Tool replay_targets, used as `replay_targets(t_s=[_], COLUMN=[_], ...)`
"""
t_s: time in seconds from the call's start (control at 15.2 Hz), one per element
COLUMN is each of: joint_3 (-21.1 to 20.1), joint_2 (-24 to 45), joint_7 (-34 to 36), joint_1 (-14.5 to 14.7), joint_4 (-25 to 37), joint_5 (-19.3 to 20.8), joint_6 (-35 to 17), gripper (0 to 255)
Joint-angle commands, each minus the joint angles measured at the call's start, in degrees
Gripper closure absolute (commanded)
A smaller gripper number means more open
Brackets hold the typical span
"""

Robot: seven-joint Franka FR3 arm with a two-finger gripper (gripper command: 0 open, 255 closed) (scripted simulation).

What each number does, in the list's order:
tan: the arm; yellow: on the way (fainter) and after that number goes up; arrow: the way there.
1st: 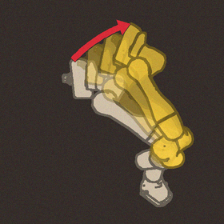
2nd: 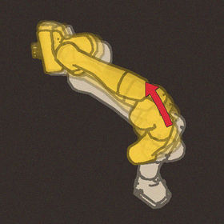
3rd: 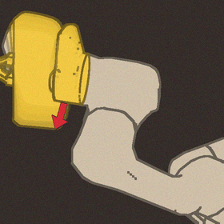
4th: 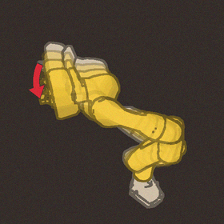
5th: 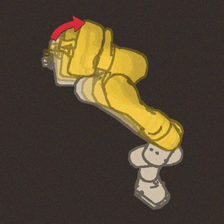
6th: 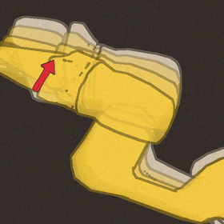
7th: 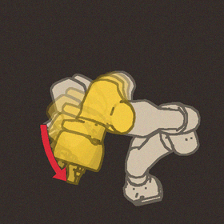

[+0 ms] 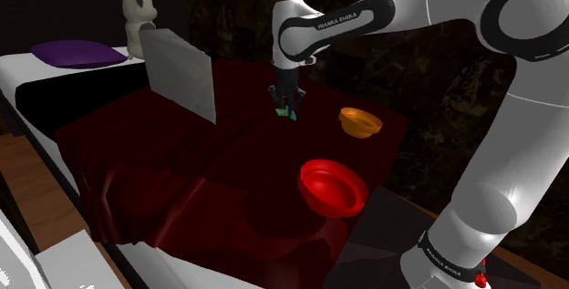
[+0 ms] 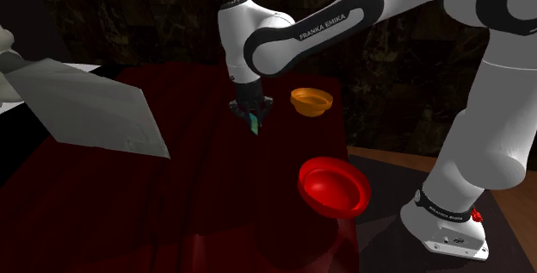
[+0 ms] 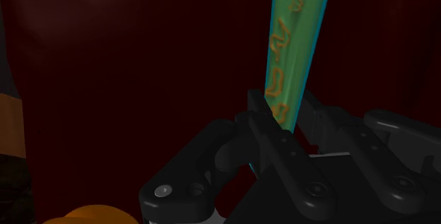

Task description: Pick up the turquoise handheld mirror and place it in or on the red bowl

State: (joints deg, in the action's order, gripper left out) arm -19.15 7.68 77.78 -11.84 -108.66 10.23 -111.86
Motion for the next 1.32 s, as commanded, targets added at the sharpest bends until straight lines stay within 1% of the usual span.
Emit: replay_targets(t_s=[0.0, 0.26, 0.59, 0.92, 1.25], joint_3=[-0.2, -0.7, -0.8, -0.6, -0.5], joint_2=[-2.5, -11.6, -23.1, -35.0, -47.3], joint_7=[-0.2, -0.8, -1.7, -2.1, -1.6], joint_1=[-0.1, 0.1, 1.7, 4.7, 8.8], joint_4=[-2.5, -12.8, -23.9, -33.6, -41.8], joint_5=[-0.9, -4.1, -8.4, -12.6, -16.3], joint_6=[-0.2, -1.9, -2.2, -0.4, 3.9], gripper=[255, 255, 255, 255, 255])
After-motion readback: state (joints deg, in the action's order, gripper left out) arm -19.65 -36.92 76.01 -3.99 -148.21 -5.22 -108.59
